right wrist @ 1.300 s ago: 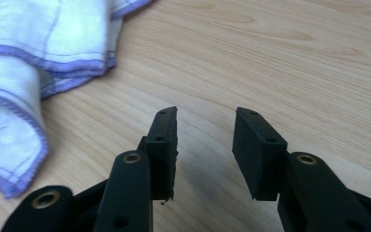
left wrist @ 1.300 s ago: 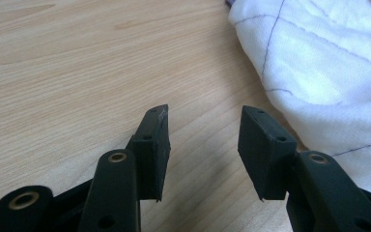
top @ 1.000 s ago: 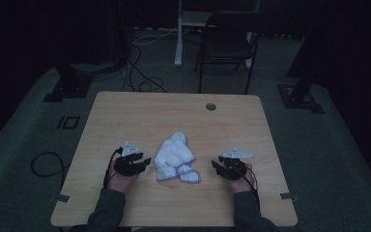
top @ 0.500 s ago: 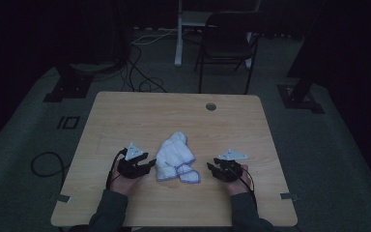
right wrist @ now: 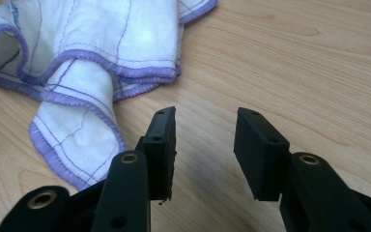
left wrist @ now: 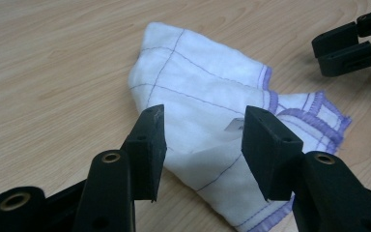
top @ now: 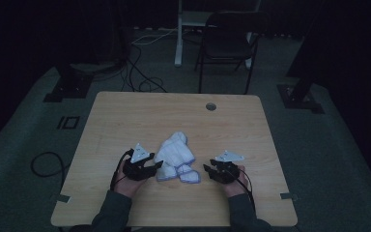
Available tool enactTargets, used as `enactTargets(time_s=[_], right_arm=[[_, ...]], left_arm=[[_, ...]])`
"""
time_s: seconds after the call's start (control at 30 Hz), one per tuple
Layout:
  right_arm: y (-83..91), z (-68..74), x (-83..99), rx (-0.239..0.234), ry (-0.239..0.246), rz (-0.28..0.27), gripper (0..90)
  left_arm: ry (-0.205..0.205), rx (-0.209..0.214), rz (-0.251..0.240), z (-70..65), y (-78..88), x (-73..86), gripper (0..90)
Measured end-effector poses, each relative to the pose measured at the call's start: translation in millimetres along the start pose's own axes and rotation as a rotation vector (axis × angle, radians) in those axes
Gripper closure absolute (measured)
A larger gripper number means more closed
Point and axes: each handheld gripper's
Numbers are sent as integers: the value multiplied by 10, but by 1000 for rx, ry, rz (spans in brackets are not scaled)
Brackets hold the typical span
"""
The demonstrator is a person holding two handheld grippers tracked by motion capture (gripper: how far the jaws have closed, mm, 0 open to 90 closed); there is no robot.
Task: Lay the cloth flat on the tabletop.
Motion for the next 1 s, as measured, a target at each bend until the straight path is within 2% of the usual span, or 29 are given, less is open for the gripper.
enactTargets(time_s=[0.47,0.53,0.7,0.8,0.83,1.0], right_arm=[[-13,95,-10,-25,21,-4,598],[-15,108,-10,-26,24,-3,598],[-18,120,-11,-30,25,-1,596],[-16,124,-13,-32,24,-3,595],[-15,125,-14,-33,24,-3,594],[-19,130,-15,-36,27,-4,592]], left_arm=[[-61,60,5,-243,-61,-81,489],[-84,94,6,-318,-93,-84,483],[-130,120,19,-456,-176,-82,457],[-148,124,27,-502,-209,-80,450],[-172,125,39,-554,-246,-79,450],[-218,71,68,-603,-305,-81,448]])
Point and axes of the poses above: each handheld gripper's, and its own axes: y roughly backward along the jaws, x roughly out of its underside, z roughly to its left, and after that the axes turned 7 degrees about x, right-handed
